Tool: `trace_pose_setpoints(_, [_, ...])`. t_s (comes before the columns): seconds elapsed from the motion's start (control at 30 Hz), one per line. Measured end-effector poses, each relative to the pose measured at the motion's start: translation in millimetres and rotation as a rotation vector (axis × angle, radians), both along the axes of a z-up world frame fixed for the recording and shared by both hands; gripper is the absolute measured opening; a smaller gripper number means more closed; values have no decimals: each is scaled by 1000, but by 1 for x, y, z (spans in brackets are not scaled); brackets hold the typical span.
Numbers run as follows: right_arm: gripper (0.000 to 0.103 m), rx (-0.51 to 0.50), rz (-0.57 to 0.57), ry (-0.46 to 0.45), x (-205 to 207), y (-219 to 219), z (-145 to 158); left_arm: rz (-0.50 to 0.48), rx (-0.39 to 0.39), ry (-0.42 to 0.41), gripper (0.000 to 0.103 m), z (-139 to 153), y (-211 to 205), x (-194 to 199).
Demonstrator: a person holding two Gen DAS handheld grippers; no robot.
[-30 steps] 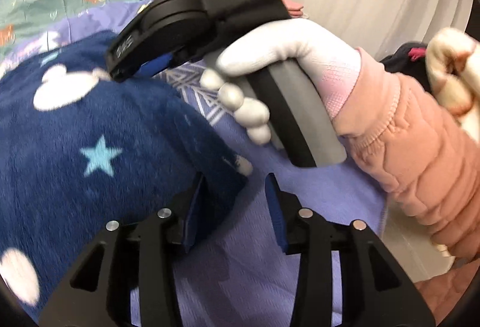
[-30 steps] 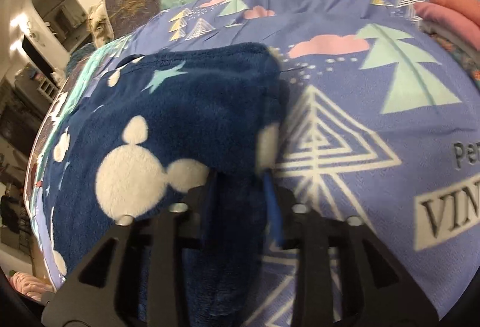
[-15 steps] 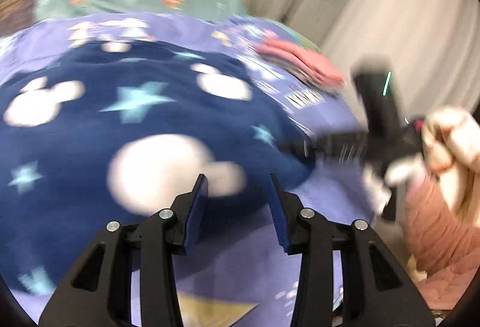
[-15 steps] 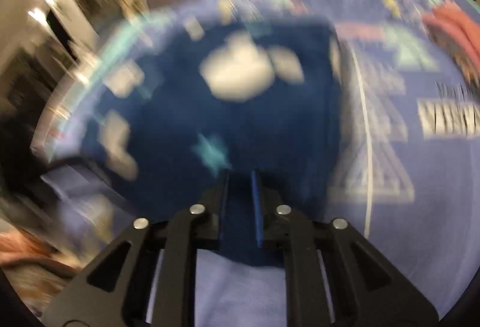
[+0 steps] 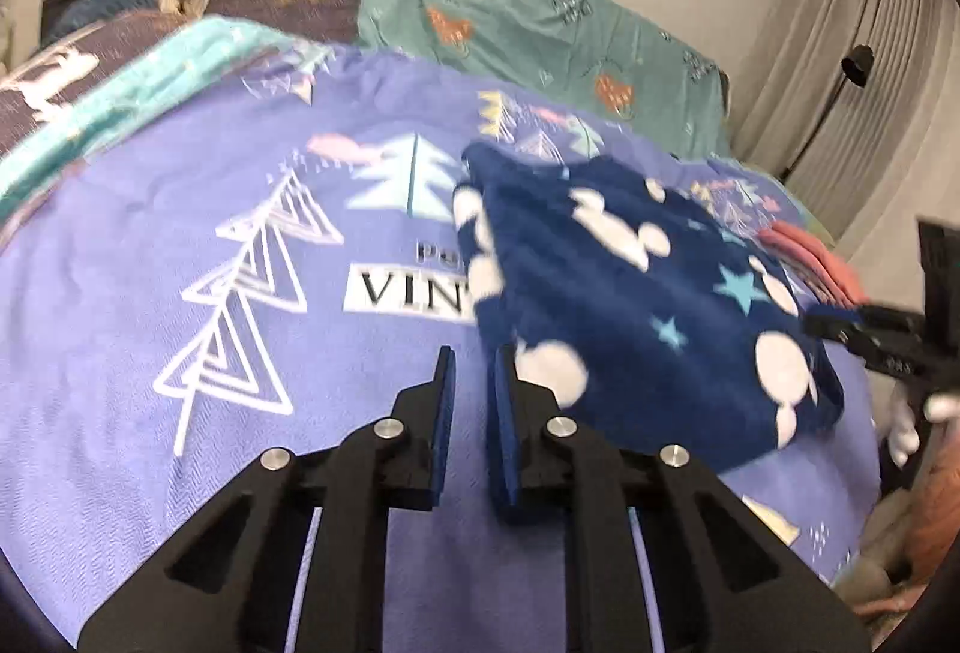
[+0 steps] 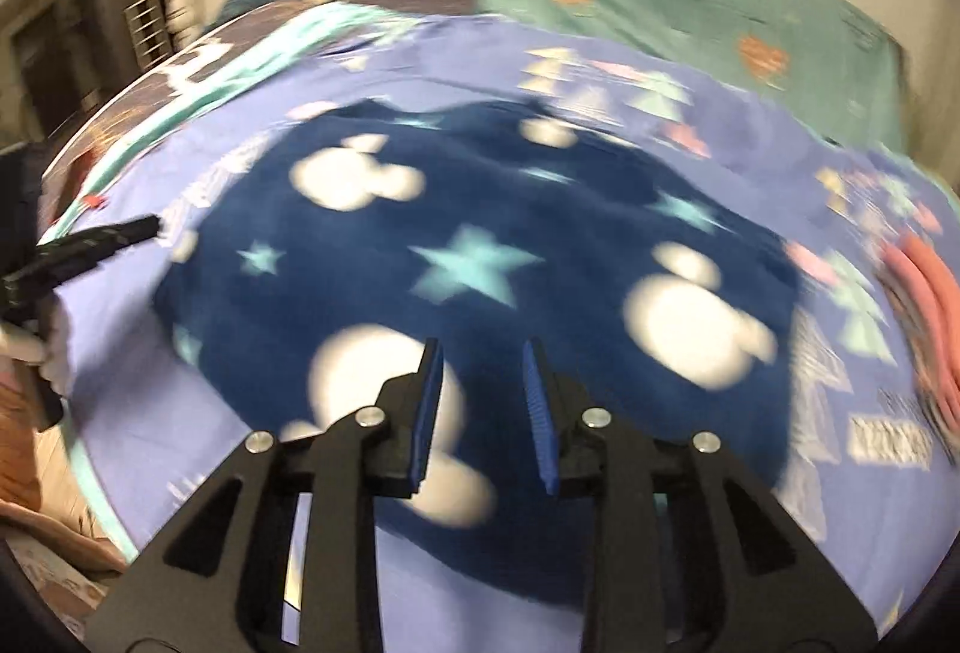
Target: Fold small clothes
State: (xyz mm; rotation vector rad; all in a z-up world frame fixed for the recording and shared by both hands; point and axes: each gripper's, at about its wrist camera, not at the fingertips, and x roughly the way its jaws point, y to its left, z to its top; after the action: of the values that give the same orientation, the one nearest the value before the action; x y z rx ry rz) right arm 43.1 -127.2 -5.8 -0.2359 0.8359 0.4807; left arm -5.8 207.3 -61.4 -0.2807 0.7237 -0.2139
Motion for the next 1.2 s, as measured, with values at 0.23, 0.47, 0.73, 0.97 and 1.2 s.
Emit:
trace_pose_setpoints(0.23, [39, -36, 146, -2, 31, 102, 6, -150, -31, 57, 21, -24, -17, 15])
trace_pose_setpoints(0.47, [44, -50, 145, -6, 70, 161, 11, -213, -46, 35, 21, -19, -20, 13])
trace_pose_setpoints(0.73, [50, -149, 136, 40, 109, 229, -14, -332, -181, -11, 38, -12, -23, -7])
trace_pose_setpoints(0.97, [52, -282, 74, 60, 137, 259, -49, -315, -156, 39, 39, -28, -22, 5])
trace_pose_setpoints(1.2, [8, -103, 61, 4, 132, 244, -16, -411, -322, -76, 6, -7, -9, -4])
